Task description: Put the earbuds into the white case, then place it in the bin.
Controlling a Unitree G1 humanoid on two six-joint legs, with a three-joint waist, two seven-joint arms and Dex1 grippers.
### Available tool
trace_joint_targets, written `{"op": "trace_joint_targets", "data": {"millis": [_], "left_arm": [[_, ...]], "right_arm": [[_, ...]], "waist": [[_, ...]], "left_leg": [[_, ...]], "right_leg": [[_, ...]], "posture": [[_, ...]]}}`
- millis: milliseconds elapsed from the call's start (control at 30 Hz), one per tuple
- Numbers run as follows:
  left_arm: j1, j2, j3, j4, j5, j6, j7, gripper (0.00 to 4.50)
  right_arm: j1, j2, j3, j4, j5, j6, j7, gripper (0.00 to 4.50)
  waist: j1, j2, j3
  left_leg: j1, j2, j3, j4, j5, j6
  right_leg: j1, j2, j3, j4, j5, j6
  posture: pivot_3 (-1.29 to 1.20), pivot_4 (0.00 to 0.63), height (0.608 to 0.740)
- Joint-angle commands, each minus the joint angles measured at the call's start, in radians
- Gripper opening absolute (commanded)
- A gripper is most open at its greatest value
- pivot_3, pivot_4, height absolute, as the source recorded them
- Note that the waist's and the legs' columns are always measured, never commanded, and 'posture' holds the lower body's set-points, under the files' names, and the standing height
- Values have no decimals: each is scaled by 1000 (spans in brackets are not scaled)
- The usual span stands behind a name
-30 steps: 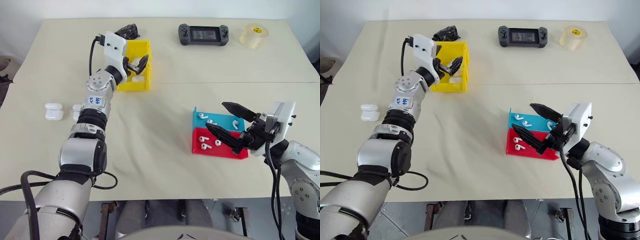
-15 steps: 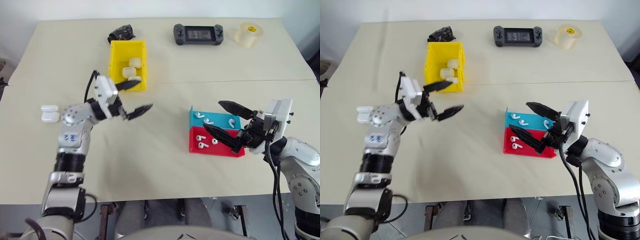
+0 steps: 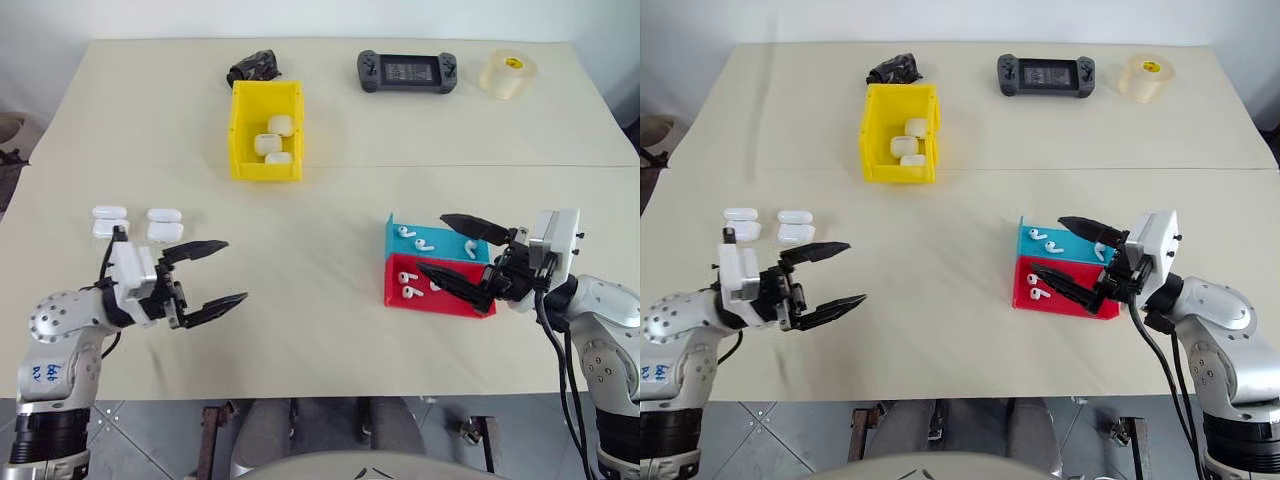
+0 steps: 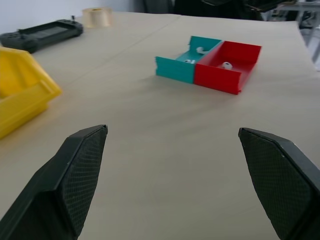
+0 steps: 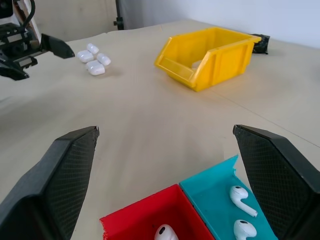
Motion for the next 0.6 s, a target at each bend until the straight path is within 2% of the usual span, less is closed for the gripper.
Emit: {"op": "trace_joint_targets", "data": {"millis": [33,267,600], "left_arm": [[28,10,43,-93,-31,20,49,4470],[-35,-11,23,-118,16,23,169,4470],[-42,-6,-6,-92,57,23,183,4470]], "right_arm": [[-9,-38,-2,4,-24,-51,61,4500],[15,-77,-11,-3,-15,-42,120,4500],[54,-91,12,88,-57,-122,241,4500]], "waist": [[-1,0,0],[0,0,0],[-1,0,0]], "left_leg": [[0,0,0,0,0,0],[0,0,0,0,0,0],[1,0,2,0,0,0]], "right_leg": [[0,0,0,0,0,0],[0,0,0,0,0,0],[0,0,0,0,0,0]], "posture": [[0,150,740],[0,150,740],[0,150,740]]}}
